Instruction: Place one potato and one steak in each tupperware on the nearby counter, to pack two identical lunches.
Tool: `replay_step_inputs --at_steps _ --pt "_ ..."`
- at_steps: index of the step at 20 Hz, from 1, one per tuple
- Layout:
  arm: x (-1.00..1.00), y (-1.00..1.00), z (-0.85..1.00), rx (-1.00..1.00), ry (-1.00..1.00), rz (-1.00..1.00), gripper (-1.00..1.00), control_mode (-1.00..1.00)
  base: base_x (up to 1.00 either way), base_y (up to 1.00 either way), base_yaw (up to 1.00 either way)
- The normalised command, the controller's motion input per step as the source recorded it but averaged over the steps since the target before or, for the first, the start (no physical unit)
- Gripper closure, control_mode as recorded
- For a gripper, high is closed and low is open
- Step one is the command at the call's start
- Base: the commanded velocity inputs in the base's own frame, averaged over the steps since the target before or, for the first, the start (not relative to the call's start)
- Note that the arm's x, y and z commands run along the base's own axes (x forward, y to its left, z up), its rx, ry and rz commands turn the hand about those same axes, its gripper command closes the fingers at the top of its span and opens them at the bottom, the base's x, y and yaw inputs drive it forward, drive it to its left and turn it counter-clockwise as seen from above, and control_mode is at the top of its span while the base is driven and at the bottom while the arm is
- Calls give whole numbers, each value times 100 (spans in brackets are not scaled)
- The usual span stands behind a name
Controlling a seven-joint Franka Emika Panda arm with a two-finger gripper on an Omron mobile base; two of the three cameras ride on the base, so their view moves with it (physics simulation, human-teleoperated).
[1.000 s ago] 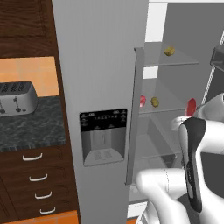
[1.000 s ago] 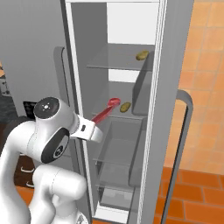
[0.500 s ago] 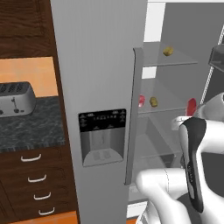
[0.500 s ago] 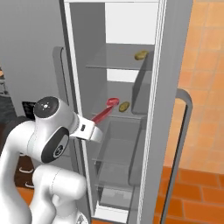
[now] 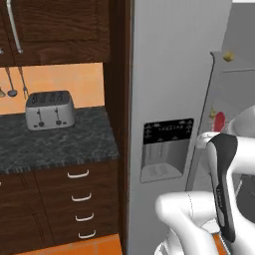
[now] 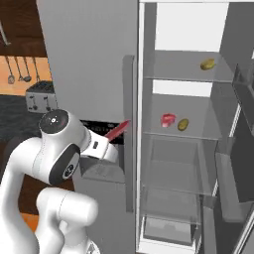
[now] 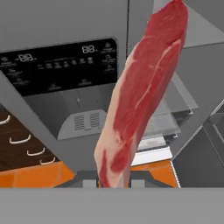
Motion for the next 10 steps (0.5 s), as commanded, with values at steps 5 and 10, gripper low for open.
replay_step_inputs --at_steps 5,10 --pt "0 0 0 0 0 0 100 100 -23 100 0" --pt "0 0 0 0 0 0 100 100 -34 100 0"
